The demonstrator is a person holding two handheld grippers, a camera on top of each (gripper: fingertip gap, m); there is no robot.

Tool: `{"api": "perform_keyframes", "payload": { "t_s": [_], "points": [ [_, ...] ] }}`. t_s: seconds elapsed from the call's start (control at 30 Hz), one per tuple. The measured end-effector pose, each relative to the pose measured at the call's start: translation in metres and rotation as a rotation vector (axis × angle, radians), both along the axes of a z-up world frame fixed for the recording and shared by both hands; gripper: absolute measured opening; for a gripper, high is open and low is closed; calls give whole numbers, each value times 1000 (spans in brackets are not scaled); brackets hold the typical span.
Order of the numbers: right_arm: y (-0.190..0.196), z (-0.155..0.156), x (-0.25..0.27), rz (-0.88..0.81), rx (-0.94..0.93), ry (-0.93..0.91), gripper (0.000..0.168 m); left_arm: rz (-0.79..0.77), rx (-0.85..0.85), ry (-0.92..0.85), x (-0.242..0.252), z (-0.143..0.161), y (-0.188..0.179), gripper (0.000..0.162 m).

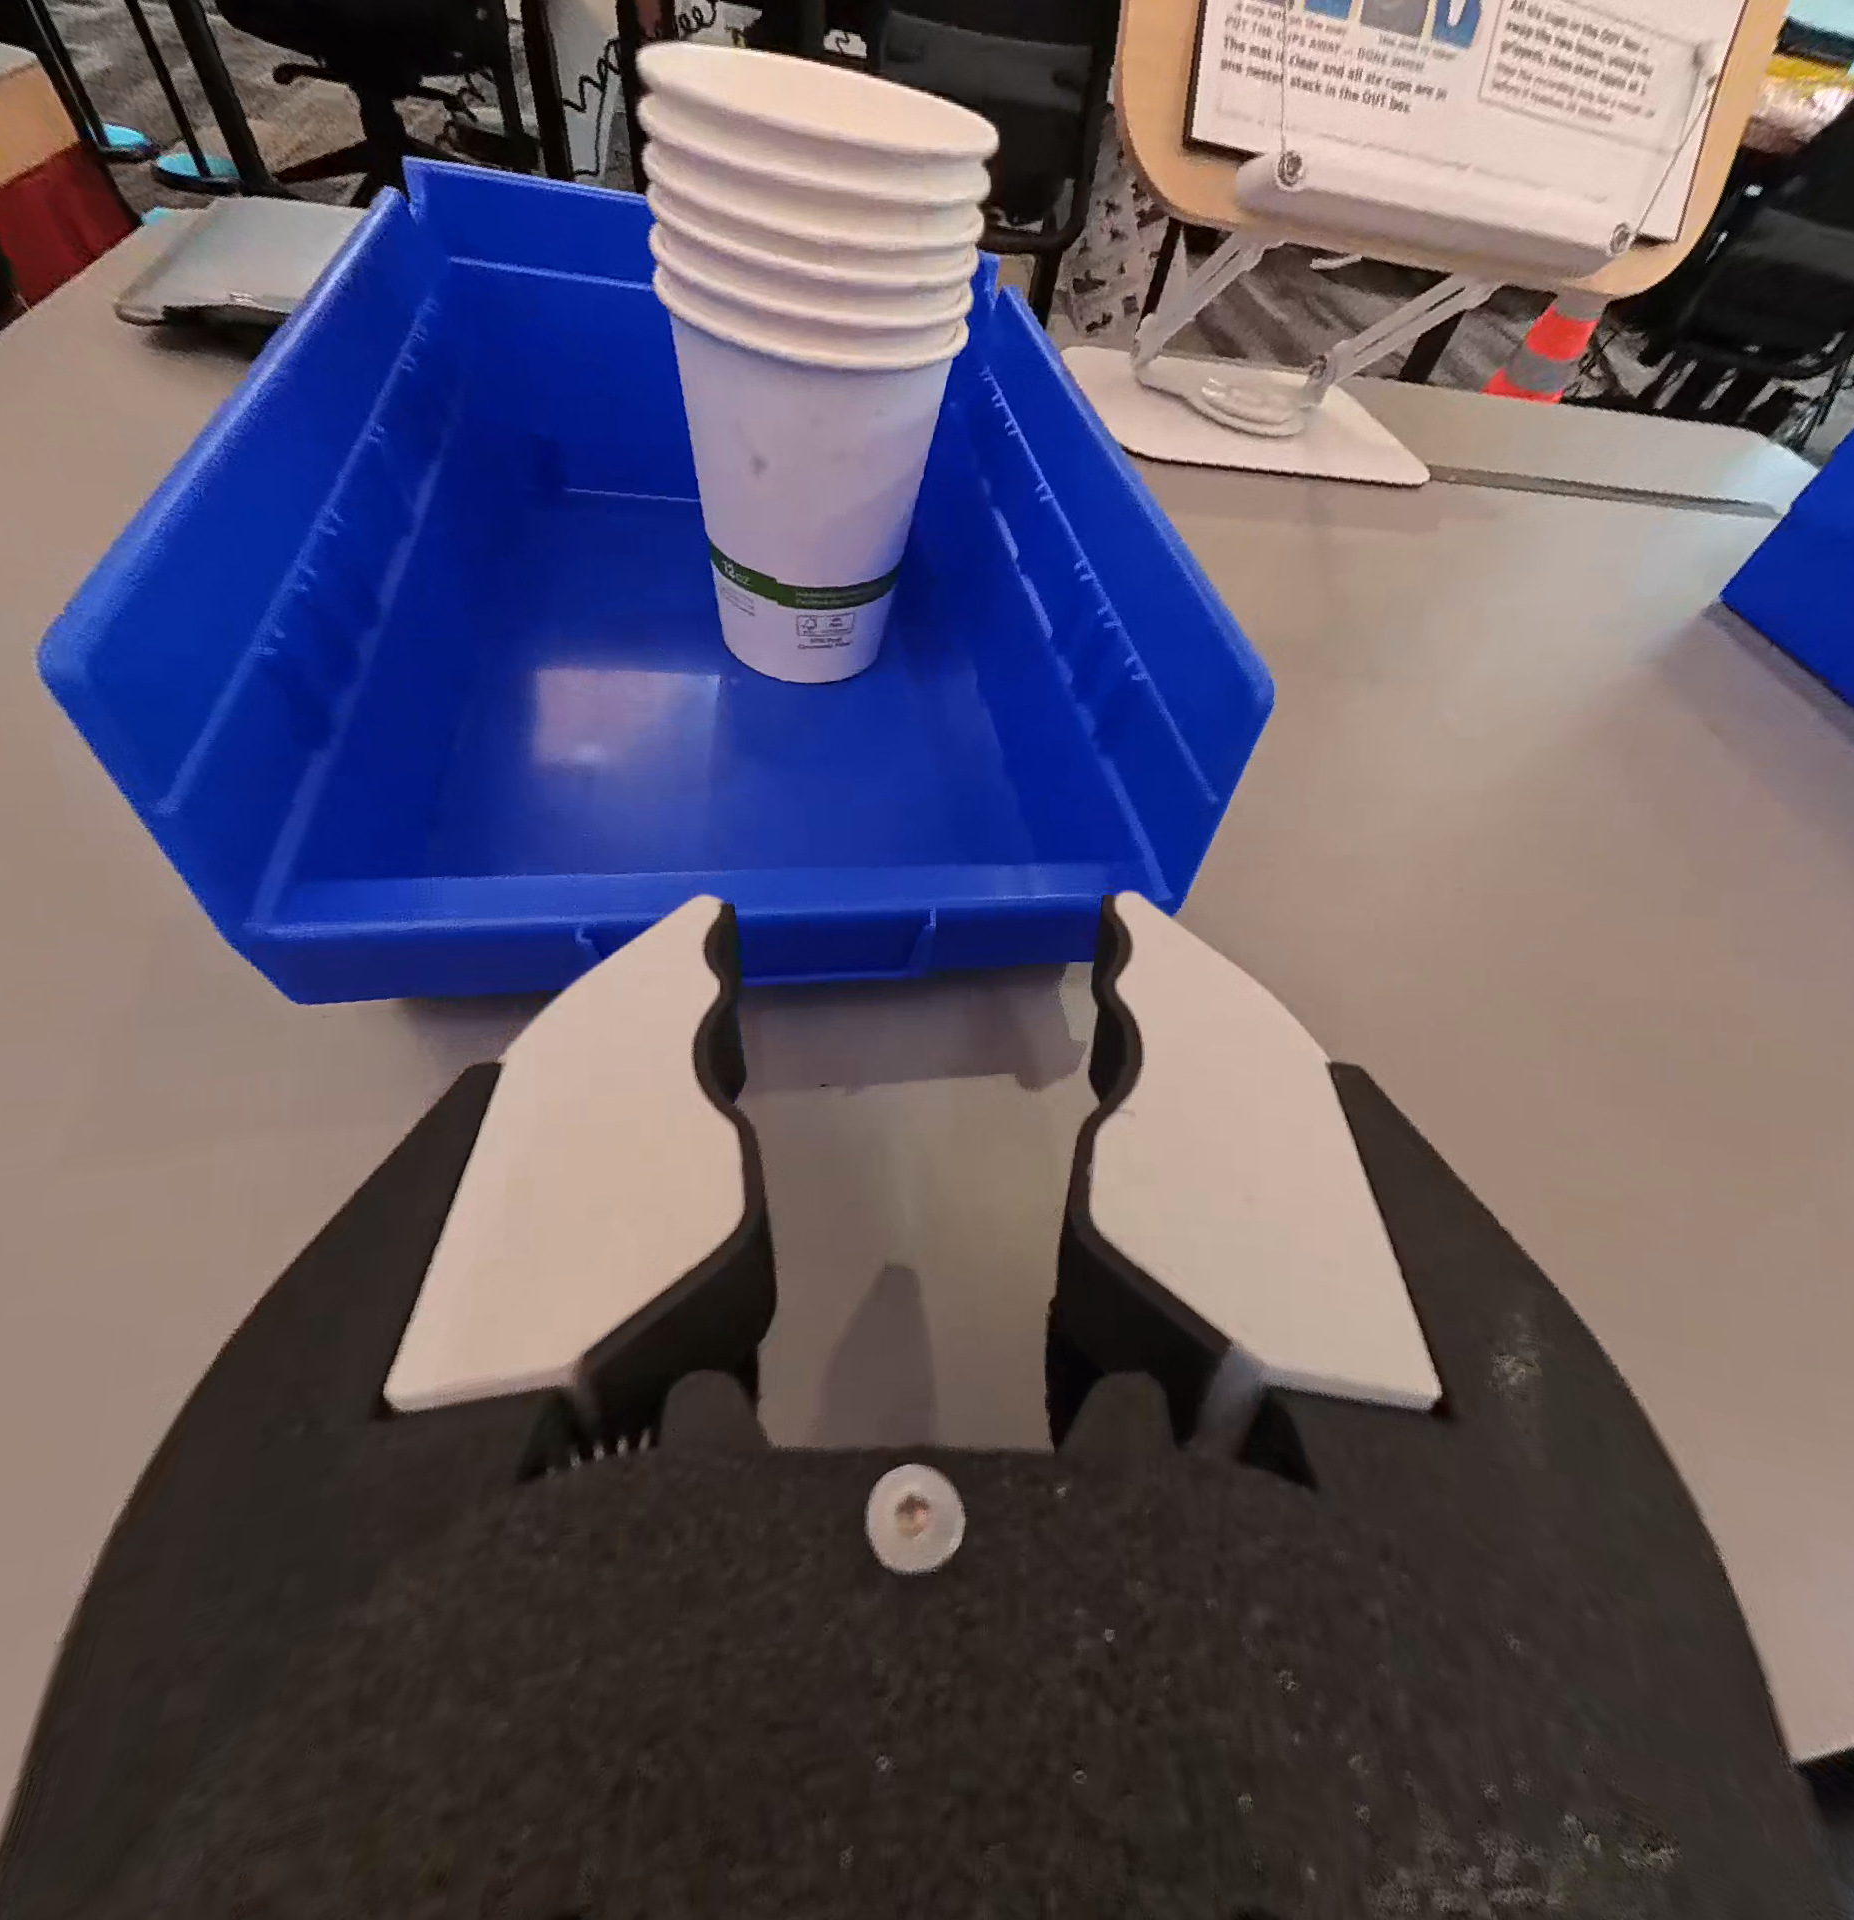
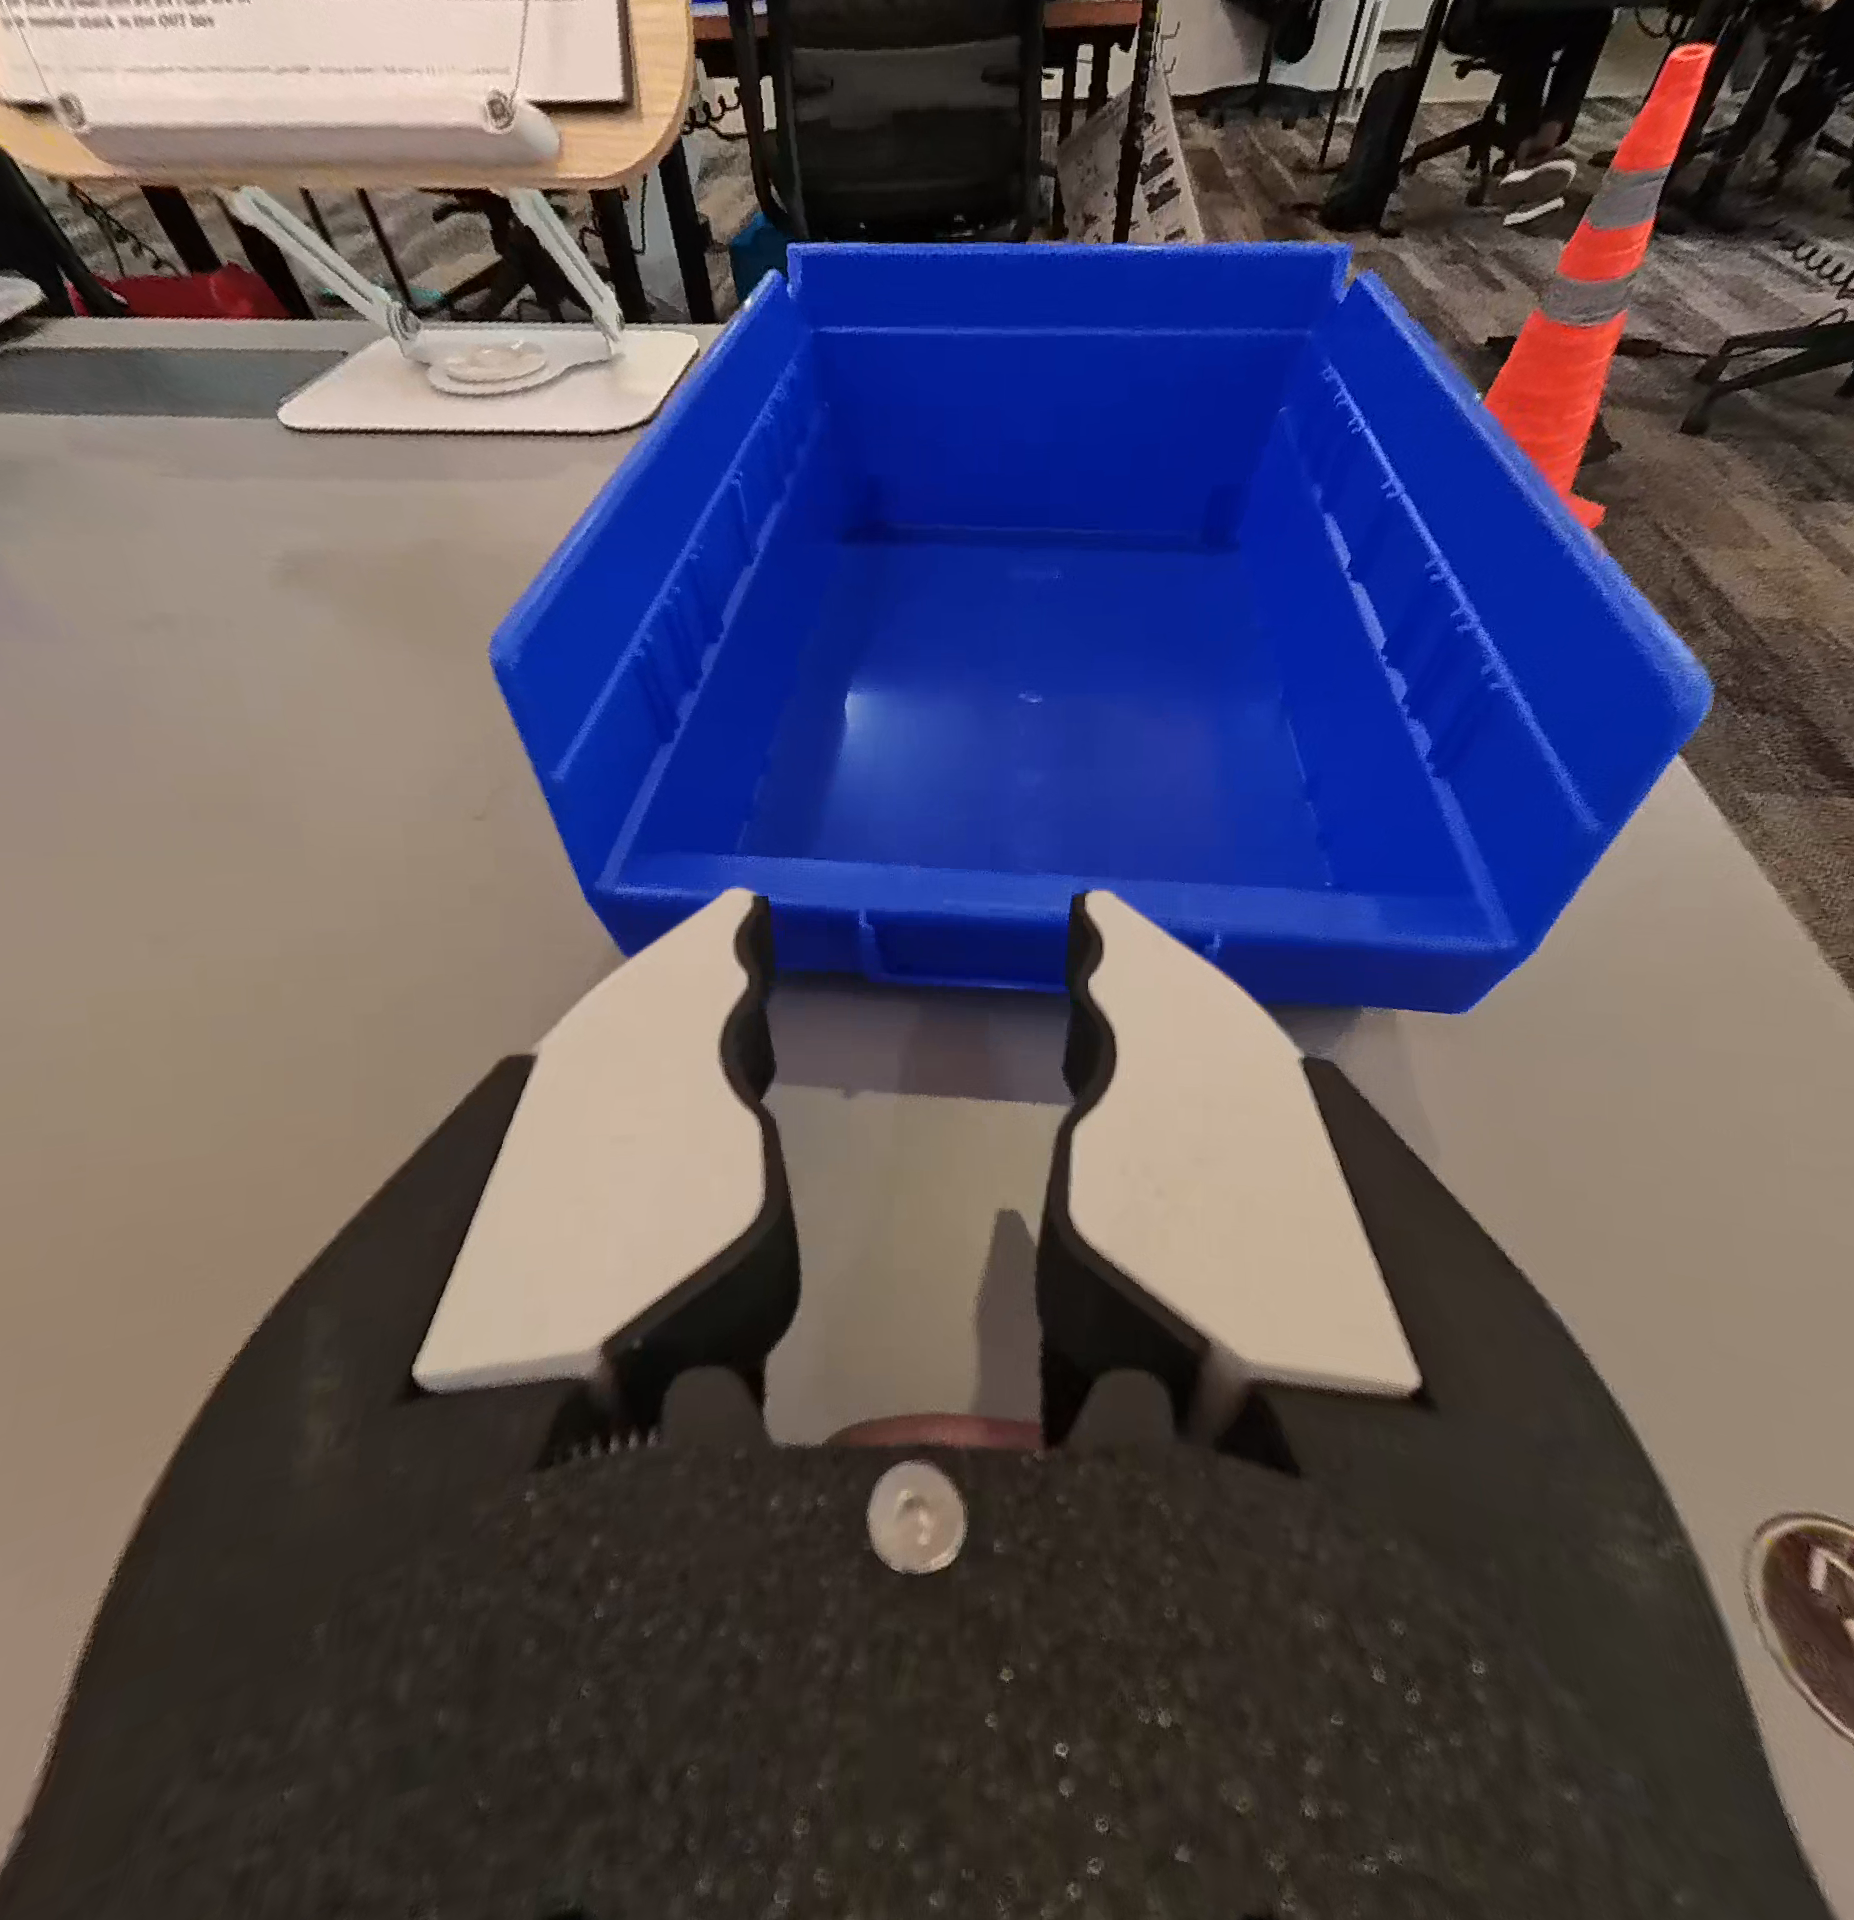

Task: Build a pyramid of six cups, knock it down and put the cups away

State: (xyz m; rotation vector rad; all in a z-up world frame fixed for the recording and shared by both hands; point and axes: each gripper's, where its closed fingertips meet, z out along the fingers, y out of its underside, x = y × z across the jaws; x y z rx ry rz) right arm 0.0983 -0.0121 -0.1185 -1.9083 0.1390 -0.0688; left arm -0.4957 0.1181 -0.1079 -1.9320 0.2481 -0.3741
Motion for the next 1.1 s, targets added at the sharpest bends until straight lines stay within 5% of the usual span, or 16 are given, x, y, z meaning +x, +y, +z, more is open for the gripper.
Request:
{"api": "perform_keyframes", "payload": {
  "t_s": [0.67,0.9,1.1],
  "points": [
    [-12,-6,-5,18,-37,-167,48,-67,-34,12,24,4,27,71],
    [3,1,-17,59,-13,-185,47,-447,-65,417,35,70,94,52],
    [16,3,-30,99,-1,-144,47,-744,-245,714,44,79,147,32]
  ]
}}
